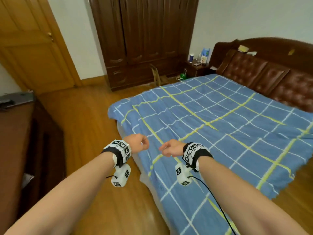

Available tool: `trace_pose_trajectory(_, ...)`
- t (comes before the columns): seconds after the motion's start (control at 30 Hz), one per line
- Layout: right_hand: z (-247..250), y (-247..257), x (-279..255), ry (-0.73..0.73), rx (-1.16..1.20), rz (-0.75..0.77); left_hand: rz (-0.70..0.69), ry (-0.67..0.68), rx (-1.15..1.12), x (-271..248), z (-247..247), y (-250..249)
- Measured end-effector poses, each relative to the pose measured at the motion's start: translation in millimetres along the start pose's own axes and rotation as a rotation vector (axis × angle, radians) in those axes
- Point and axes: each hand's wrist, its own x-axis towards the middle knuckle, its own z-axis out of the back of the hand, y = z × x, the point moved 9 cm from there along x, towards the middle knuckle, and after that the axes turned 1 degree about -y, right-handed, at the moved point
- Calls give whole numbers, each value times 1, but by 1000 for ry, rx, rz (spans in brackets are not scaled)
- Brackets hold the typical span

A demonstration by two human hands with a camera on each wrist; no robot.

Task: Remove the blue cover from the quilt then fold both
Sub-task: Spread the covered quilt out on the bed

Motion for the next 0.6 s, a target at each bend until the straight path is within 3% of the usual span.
trace_pose_trajectory(0.13, -24, 119, 80, 39, -48, 81, 103, -131, -14, -10, 80, 119)
trace_pose_trajectory(0.27, -40, 210, 165, 83, -87, 149, 217, -214, -73, -1, 127, 236)
trace_pose_trajectory(0.43, -41, 294, 309, 9, -184, 201, 336, -180, -44, 47, 173, 372)
trace_pose_trajectory(0.6, -2, 378, 467, -95, -306, 258, 400, -86, 42, 137, 252, 494)
